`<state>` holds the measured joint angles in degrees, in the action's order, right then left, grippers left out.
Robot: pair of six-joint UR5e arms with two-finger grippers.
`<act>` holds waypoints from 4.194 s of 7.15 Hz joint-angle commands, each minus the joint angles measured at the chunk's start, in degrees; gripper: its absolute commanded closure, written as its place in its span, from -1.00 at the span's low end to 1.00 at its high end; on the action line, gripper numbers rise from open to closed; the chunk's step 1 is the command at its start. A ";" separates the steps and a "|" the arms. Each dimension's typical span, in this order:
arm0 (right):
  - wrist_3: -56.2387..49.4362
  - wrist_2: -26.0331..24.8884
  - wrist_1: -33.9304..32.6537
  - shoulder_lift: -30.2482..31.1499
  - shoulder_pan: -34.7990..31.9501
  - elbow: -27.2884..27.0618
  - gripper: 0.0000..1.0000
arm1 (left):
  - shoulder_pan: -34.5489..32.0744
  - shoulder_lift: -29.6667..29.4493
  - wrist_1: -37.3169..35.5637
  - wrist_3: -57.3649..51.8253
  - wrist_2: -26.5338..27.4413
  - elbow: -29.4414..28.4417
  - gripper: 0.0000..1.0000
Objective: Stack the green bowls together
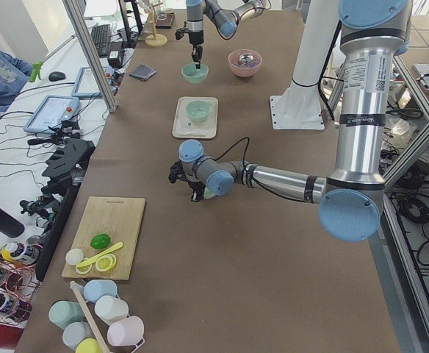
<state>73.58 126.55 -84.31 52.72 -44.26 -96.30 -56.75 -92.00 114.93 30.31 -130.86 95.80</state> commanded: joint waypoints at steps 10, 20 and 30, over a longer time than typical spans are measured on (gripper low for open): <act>13.43 -6.49 17.87 -6.84 8.75 15.18 -0.98 | 1.37 -19.61 -14.12 24.25 -4.05 10.29 1.00; -7.75 13.20 17.08 10.65 -12.52 7.88 -1.00 | 19.04 -35.62 -6.17 42.47 10.80 -4.19 1.00; -20.07 13.02 17.08 15.98 -18.56 7.62 -1.00 | 3.61 -25.75 -3.48 26.03 4.65 -3.01 -0.96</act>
<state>60.45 139.65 -67.24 65.66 -60.18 -88.66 -49.54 -123.35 111.86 65.30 -124.61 90.48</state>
